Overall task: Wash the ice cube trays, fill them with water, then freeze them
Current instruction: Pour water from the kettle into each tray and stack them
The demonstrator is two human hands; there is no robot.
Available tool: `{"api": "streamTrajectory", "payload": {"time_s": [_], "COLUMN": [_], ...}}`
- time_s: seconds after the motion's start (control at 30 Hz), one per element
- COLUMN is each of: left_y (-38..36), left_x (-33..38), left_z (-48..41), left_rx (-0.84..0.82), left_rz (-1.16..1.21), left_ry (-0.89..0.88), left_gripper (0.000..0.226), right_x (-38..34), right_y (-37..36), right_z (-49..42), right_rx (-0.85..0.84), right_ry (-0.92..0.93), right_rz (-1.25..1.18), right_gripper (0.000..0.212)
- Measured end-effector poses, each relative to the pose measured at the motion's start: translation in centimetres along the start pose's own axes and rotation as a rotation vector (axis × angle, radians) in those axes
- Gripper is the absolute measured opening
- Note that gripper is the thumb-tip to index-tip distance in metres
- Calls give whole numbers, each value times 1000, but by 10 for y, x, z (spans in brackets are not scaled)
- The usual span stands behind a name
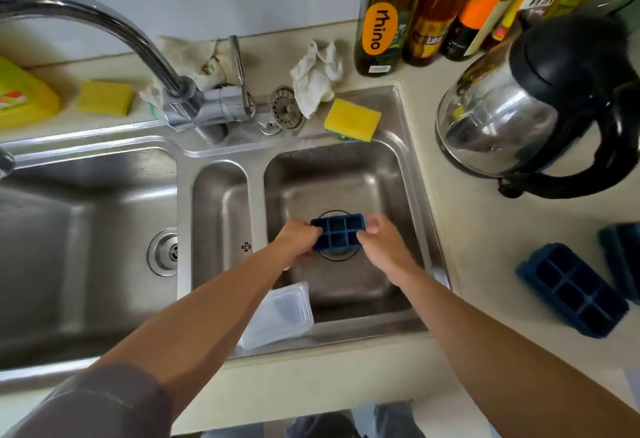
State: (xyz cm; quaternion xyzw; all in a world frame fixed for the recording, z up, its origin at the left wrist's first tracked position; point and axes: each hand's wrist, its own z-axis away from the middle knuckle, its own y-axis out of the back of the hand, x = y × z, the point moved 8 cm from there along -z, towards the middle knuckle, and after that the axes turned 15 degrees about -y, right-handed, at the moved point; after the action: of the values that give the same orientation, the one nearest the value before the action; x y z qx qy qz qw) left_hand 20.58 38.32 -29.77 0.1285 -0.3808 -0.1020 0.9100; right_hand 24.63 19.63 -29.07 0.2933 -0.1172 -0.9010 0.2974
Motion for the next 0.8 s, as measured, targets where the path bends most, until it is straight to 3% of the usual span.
{"api": "streamTrajectory", "payload": {"time_s": [0.1, 0.2, 0.33, 0.6, 0.8], "left_y": [-6, -10, -11, -10, 10], "left_x": [-9, -15, -22, -30, -11], "left_z": [-11, -20, -25, -24, 5], "left_rx": [4, 7, 33, 47, 242], "left_rz": [-10, -30, -53, -59, 32], "left_ry": [30, 43, 50, 48, -41], "left_gripper": [28, 28, 24, 19, 17], "right_x": [6, 7, 11, 12, -12], "right_y": [-7, -13, -20, -14, 13], "right_z": [-13, -22, -28, -31, 11], "right_rx": [-41, -100, -145, -90, -15], "right_ry": [-20, -8, -12, 10, 148], "right_rz": [-15, -6, -40, -29, 85], "right_gripper": [30, 43, 42, 30, 41]}}
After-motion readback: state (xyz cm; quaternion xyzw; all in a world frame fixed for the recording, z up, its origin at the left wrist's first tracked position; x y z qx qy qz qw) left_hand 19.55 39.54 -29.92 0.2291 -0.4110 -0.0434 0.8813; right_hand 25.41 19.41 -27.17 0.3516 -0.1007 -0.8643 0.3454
